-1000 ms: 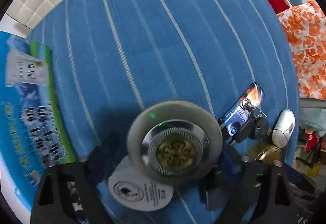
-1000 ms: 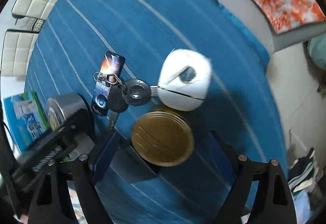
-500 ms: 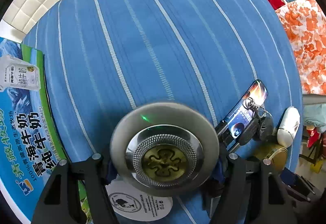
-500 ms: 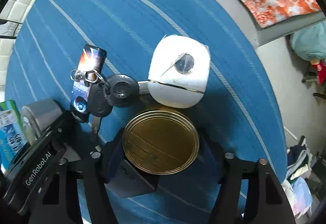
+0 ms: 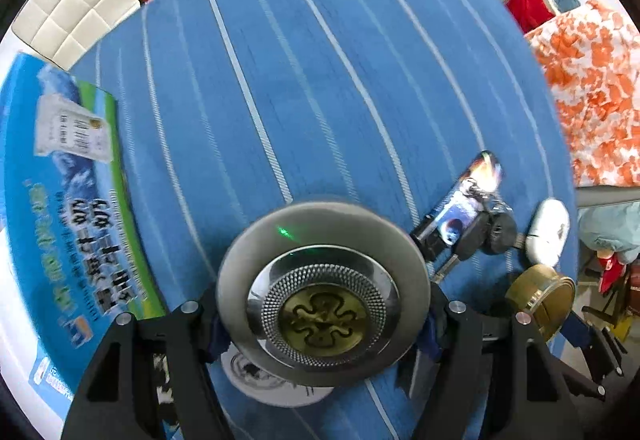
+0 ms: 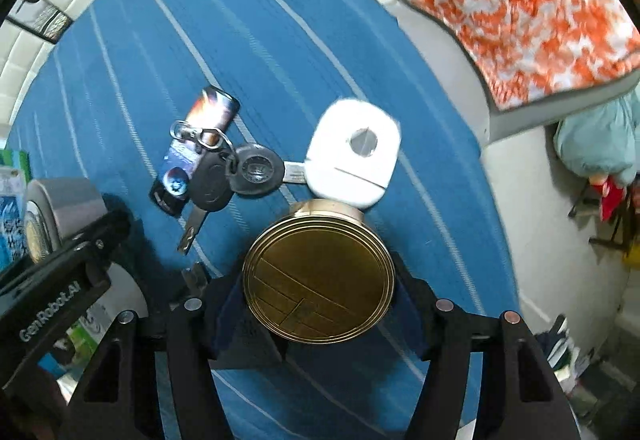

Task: Organize rigid objects
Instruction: 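Grasp the silver tin with the left tool while the right tool grasps the gold tin, then carry both tins into the blue box and release them beside the jar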

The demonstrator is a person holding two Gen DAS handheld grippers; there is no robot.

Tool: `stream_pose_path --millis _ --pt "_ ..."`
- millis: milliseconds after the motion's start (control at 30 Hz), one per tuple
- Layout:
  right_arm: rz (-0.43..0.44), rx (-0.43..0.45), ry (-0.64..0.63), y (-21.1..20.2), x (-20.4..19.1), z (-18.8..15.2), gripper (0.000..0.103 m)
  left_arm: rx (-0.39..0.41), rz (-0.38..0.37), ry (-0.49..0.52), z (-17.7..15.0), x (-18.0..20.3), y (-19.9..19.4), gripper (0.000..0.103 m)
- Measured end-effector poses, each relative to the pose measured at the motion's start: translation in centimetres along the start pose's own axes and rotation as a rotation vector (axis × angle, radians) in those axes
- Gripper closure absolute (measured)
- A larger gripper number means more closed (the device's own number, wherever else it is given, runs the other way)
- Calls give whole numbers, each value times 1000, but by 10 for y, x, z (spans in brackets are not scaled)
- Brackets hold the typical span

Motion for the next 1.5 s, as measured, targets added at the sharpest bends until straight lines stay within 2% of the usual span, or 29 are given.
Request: stream_pose_path --millis 267,400,767,967,1133,1333,1400,1500 --pt "4 69 -49 -37 -2 -2 36 69 -19 -1 -17 0 -38 34" --pt "21 94 -70 -55 -7 -4 36 102 -31 -7 -8 -16 -57 34" --pt "100 173 -144 -115 -37 -20 36 239 -67 -40 -21 -52 -135 35" --pt "175 226 -240 -159 -100 -39 36 322 -72 -111 -39 -108 -184 34" --pt "244 229 -340 -177 -173 -66 36 363 -32 -206 -67 -178 -209 34" --pt "272 203 -440 -166 -262 -93 36 342 27 -322 -93 -264 -206 34" --pt "271 183 -463 -157 -286 -98 36 315 41 -370 -98 -300 -195 34" --pt "258 147 -488 -136 -319 -101 36 273 38 -410 -98 -334 -174 34"
Point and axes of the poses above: each gripper's, at about its wrist camera, not at the fingertips, and y roughly the way its jaws point, x to its right, z to its top, the point moved 7 cm from there along y, roughly the way its jaws point, and after that the axes turned 1 degree about z, right-handed, at the moved point
